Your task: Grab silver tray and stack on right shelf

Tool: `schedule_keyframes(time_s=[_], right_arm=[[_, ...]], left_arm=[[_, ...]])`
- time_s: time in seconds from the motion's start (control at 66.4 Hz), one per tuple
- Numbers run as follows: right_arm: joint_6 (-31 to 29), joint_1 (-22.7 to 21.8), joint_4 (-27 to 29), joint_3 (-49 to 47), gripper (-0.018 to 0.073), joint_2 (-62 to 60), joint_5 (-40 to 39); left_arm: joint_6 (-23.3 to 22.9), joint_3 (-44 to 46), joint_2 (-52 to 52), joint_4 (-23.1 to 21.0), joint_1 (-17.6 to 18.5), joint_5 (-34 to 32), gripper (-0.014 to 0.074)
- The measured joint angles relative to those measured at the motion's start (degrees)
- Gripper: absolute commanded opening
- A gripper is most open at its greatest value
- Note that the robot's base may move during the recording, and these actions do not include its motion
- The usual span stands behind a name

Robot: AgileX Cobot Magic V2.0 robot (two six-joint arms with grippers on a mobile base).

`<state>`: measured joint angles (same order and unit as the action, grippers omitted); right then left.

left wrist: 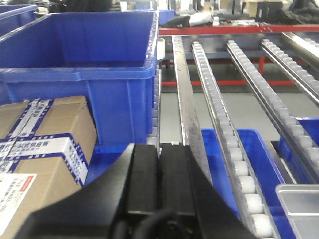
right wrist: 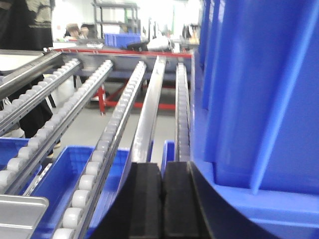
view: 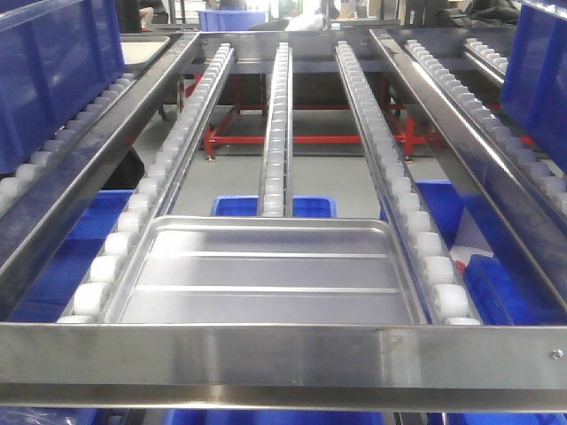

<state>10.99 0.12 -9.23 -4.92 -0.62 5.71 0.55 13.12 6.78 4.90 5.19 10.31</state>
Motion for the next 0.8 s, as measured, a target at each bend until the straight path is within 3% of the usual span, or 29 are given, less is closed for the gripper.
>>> schedule_keyframes(time_s=[0.151, 0.362, 0.558, 0.693, 0.799], right_arm=[[0.77, 0.0, 0.13, -6.42, 0.005, 1.44, 8.73], [0.1, 2.85, 3.74, -15.85, 0.005, 12.65, 19.9], [-0.56, 8.34, 12.85, -18.94, 0.005, 23.39, 22.44], [-0.56, 11.54, 15.19, -19.1, 0.005, 28.59, 21.35], [-0.56, 13.03, 17.16, -19.15, 0.005, 33.85, 18.69]], left_arm=[[0.0, 4.5, 7.62, 0.19, 4.89, 0.34, -0.01], [0.0, 7.98, 17.29, 0.34, 14.88, -0.81, -0.01], [0.0, 8.03, 19.95, -0.48, 20.49, -4.14, -0.01], [0.0, 8.12, 20.06, -6.06, 21.18, -4.56, -0.01], [0.0, 8.12, 21.06, -13.66, 21.18, -4.56, -0.01]])
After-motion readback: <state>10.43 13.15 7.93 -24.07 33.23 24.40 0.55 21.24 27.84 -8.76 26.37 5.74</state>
